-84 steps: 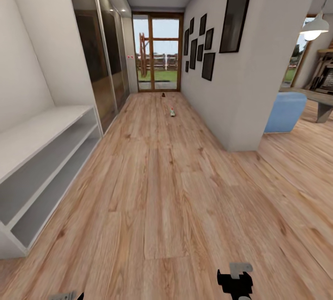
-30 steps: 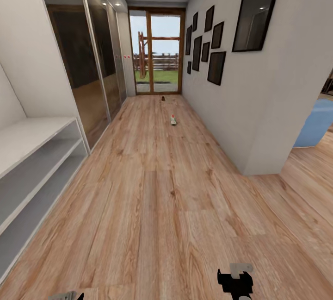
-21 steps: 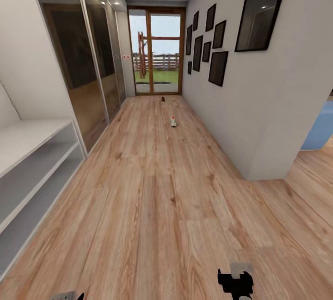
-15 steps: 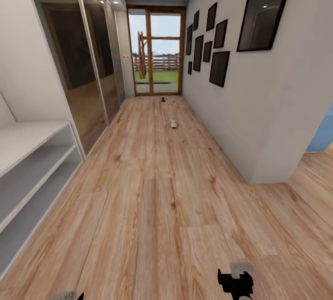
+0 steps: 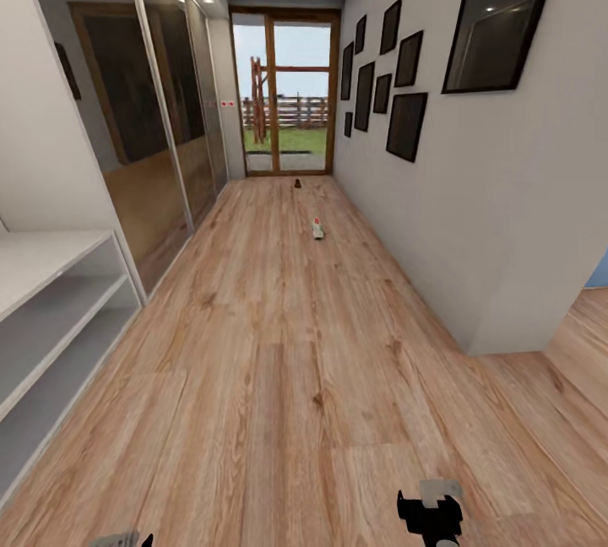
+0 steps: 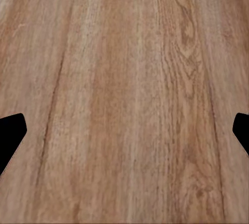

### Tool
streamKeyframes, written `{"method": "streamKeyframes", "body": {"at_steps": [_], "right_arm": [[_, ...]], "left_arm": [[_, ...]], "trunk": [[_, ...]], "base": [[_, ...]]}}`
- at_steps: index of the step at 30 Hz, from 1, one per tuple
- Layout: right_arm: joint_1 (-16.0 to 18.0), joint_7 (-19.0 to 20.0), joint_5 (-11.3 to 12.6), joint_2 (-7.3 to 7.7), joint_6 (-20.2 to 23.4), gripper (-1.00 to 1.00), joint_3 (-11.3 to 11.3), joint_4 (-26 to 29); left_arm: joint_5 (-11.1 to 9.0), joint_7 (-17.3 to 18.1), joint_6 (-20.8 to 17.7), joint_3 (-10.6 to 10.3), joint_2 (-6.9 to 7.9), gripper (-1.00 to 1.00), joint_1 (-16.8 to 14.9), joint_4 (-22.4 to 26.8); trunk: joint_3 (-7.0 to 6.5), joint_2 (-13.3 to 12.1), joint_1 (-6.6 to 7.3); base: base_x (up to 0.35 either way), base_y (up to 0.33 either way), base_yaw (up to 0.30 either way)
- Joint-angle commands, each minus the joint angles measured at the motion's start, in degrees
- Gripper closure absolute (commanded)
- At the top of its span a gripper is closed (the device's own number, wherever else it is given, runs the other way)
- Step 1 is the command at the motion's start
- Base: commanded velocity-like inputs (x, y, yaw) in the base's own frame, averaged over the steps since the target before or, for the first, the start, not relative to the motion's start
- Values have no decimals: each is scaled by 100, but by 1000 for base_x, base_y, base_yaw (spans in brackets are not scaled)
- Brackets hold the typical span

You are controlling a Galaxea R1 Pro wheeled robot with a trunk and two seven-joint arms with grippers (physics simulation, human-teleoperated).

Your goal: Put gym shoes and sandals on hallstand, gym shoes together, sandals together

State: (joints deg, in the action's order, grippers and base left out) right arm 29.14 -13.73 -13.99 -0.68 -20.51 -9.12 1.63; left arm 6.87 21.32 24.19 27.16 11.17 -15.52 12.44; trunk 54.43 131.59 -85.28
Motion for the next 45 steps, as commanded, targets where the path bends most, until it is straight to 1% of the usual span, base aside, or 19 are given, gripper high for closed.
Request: {"method": "streamKeyframes", "body": {"at_steps": [1,22,45], "right_arm": [[4,-25,-60,-2,-14,-100,-46,-5],[4,-25,-60,0,-14,-100,-46,-8],[4,-24,-60,-2,-14,-100,-46,-4]], "left_arm": [[60,21,24,50,-1,-100,-5,-5],[53,21,24,51,-1,-100,-7,-5],[51,21,24,52,-1,-100,-9,-5]], "trunk": [[5,2,-2],[5,2,-2],[5,2,-2]], "base": [[340,0,0],[340,5,0],[340,84,0]]}}
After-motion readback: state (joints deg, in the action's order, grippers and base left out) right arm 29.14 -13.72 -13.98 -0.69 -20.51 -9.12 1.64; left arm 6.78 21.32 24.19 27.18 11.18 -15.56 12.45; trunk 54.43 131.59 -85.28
